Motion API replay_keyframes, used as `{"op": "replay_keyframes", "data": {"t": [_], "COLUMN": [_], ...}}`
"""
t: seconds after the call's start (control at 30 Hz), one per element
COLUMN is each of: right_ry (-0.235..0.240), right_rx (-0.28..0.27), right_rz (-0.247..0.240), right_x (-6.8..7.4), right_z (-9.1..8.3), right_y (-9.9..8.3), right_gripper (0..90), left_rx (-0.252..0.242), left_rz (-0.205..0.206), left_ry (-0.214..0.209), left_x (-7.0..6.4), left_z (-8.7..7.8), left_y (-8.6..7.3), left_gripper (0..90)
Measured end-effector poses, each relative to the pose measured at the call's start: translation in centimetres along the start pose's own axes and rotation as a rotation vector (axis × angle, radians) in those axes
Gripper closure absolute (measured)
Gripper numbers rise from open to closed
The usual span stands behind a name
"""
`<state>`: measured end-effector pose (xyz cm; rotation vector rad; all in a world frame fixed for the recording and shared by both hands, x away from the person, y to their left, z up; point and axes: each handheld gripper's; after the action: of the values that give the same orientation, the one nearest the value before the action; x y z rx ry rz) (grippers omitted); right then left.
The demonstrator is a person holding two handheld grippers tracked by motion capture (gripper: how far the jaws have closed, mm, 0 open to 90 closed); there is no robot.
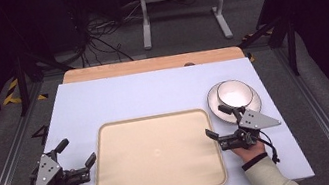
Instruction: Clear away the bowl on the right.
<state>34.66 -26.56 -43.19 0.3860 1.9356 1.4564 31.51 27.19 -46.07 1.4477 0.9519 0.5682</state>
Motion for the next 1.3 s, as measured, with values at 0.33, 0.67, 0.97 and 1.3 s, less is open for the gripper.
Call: {"op": "replay_keyframes", "data": {"t": [0.33,0.67,0.97,1.3], "right_ry": [0.012,0.052,0.057,0.069], "right_rx": [-0.012,-0.006,-0.011,-0.027], "right_rz": [0.012,0.011,0.027,-0.03], "right_x": [0.0,0.0,-0.4,-0.6], "right_z": [0.0,0.1,-0.3,-0.6], "right_y": [0.1,0.1,1.5,3.9], "right_gripper": [6.7,3.9,1.7,1.8], "left_rx": [0.003,0.01,0.008,0.007], "left_rz": [-0.005,0.011,0.017,0.026], "left_ry": [0.0,0.005,0.012,0.012], "left_x": [0.0,-0.1,-0.1,-0.2], "left_z": [0.0,0.1,0.1,0.1], "left_y": [0.0,0.0,-0.1,-0.1], "left_gripper": [0.1,0.1,0.1,0.1]}}
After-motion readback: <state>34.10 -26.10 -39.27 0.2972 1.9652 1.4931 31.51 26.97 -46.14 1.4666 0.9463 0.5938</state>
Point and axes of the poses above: each handheld gripper's, and its own axes: z roughly forward along the jaws, y roughly out of its top, x roughly to its left, and after that the axes turned 15 degrees about -z, right-handed
